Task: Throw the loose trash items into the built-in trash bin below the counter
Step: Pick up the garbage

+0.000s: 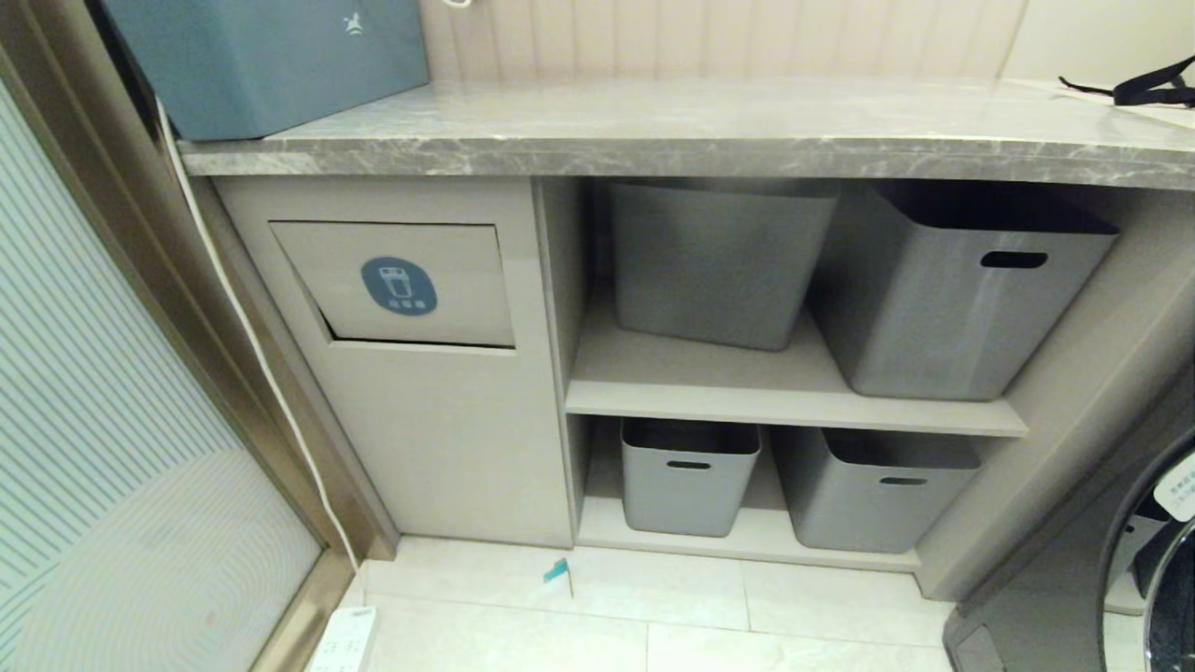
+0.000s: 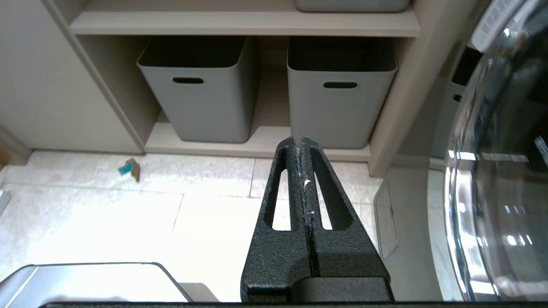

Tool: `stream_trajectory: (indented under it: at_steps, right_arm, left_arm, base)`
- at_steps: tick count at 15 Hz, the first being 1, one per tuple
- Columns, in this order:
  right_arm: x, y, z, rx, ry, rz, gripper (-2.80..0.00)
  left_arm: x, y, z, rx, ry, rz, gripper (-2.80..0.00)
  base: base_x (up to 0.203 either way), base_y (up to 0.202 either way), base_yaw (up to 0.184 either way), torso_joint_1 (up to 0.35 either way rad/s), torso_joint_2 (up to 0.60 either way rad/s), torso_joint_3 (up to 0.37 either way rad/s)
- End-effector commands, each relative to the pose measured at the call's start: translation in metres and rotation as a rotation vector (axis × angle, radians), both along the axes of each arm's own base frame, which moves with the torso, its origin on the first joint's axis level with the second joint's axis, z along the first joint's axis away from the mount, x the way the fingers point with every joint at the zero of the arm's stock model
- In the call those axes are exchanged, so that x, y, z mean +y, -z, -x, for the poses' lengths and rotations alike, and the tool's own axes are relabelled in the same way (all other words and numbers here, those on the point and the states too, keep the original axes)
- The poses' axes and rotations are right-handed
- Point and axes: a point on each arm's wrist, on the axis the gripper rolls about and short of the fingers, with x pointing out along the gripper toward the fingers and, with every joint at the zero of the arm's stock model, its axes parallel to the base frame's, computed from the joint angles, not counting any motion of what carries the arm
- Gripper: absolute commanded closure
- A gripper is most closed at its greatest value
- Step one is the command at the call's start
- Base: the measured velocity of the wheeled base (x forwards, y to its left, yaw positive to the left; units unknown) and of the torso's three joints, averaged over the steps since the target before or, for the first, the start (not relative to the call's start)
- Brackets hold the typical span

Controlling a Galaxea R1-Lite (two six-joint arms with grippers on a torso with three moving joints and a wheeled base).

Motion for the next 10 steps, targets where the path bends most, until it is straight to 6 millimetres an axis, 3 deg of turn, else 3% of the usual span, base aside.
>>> stream_trajectory:
  at_steps: [1, 6, 10]
  right_arm:
    - [0.0000, 0.0001, -0.0001, 0.002, 0.000, 0.000, 0.00]
    - [0.0000, 0.0001, -0.0001, 0.002, 0.000, 0.000, 0.00]
    - [0.0000, 0.0001, -0.0001, 0.002, 0.000, 0.000, 0.00]
  left_arm:
    - [0.0000, 0.0008, -0.0004, 0.005, -0.002, 0.002, 0.00]
    - [0.0000, 0.0008, -0.0004, 0.005, 0.000, 0.000, 0.00]
    - [0.0002, 0.0008, -0.0004, 0.005, -0.009, 0.000, 0.00]
  base:
    - [-0.193, 0.000, 0.000, -0.002, 0.00, 0.007]
    - [-0.189, 0.000, 0.003, 0.002, 0.00, 0.002]
    - [-0.029, 0.000, 0.000, 0.002, 0.00, -0.001]
